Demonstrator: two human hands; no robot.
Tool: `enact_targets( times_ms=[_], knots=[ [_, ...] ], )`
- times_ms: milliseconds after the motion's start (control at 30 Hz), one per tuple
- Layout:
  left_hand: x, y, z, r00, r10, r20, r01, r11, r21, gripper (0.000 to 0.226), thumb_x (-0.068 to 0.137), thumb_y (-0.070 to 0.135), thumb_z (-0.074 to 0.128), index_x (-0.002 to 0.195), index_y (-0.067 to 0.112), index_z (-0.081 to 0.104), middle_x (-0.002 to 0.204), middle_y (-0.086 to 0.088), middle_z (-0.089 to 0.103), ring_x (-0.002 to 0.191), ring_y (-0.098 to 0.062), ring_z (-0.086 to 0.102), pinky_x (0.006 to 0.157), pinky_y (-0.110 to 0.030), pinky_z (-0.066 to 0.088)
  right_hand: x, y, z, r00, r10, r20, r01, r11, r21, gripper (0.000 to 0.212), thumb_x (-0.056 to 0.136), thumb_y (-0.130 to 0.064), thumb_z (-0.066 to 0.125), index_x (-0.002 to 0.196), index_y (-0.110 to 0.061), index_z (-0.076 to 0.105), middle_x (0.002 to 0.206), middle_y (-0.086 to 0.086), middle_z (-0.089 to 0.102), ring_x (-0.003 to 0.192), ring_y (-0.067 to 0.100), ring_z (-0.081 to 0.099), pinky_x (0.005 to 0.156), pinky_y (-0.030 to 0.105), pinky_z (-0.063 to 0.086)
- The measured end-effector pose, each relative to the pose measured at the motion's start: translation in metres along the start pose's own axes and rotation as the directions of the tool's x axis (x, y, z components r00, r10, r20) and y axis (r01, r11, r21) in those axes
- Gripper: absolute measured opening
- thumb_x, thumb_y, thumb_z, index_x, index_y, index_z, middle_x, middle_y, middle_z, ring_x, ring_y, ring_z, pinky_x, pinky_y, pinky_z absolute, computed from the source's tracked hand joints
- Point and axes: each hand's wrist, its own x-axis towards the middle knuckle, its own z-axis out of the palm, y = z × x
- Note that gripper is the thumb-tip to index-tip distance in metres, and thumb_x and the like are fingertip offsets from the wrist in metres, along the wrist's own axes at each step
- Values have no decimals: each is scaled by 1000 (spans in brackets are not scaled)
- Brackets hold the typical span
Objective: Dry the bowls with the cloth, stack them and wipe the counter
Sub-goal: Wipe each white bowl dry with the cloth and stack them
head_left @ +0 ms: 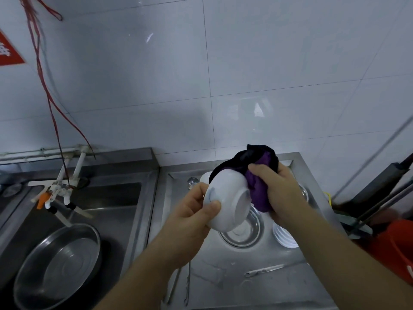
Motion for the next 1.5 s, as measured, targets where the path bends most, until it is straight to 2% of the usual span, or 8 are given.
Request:
enact_targets(
  times_ms=[167,500,800,967,1133,1233,1400,1500],
  knots=[
    [5,5,10,996,75,-57,-83,983,-162,22,95,21,63,117,18,66,125,-8,73,113,-26,71,86,-31,60,-10,13,3,957,289,4,-278,918,284,26,87,-33,71,106,-16,76,106,15,69,93,34,61,73,42,48],
    [19,11,19,980,113,-166,-141,976,-166,50,80,23,74,130,26,71,135,-9,70,124,-30,68,93,-38,60,-20,21,13,910,396,119,-395,748,534,50,84,-32,71,130,-13,67,124,17,72,112,38,66,92,52,58],
    [13,37,1,987,-136,-84,116,971,-212,34,94,13,65,125,0,73,125,-25,73,111,-39,74,81,-43,65,-11,0,0,921,389,15,-372,868,328,42,94,-32,70,130,-10,65,133,15,66,118,33,61,117,58,39],
    [13,24,15,979,-101,-175,51,962,-268,34,90,15,64,121,5,75,122,-21,75,109,-35,76,81,-40,65,-26,8,18,887,410,-210,-350,896,271,38,93,-44,75,110,-10,72,101,10,76,90,29,71,75,38,58],
    [23,13,31,930,-89,-357,-45,936,-350,24,100,10,59,121,4,70,116,-20,78,102,-32,78,81,-40,66,-52,32,45,926,177,-332,-179,984,25,21,98,-48,68,102,-27,70,91,-9,79,95,19,74,86,42,60],
    [28,11,40,909,-102,-404,-40,944,-329,20,105,8,56,117,5,72,113,-19,79,100,-31,79,79,-39,67,-65,41,56,950,-100,-296,32,974,-224,19,98,-55,64,102,-36,66,93,-27,74,95,2,71,76,13,54],
    [24,5,36,926,-127,-357,61,980,-191,31,105,10,55,93,15,83,96,-16,80,83,-27,76,70,-37,63,-70,44,44,878,-450,165,427,578,-695,45,100,-51,50,143,-37,53,127,-10,66,119,9,62,98,30,54],
    [16,-1,23,923,-213,-322,157,969,-192,30,104,3,49,102,8,78,98,-19,79,81,-27,77,65,-34,63,-60,30,26,828,-390,404,535,329,-778,45,102,-47,49,145,-36,54,119,-8,66,107,10,58,93,26,50]
  ],
)
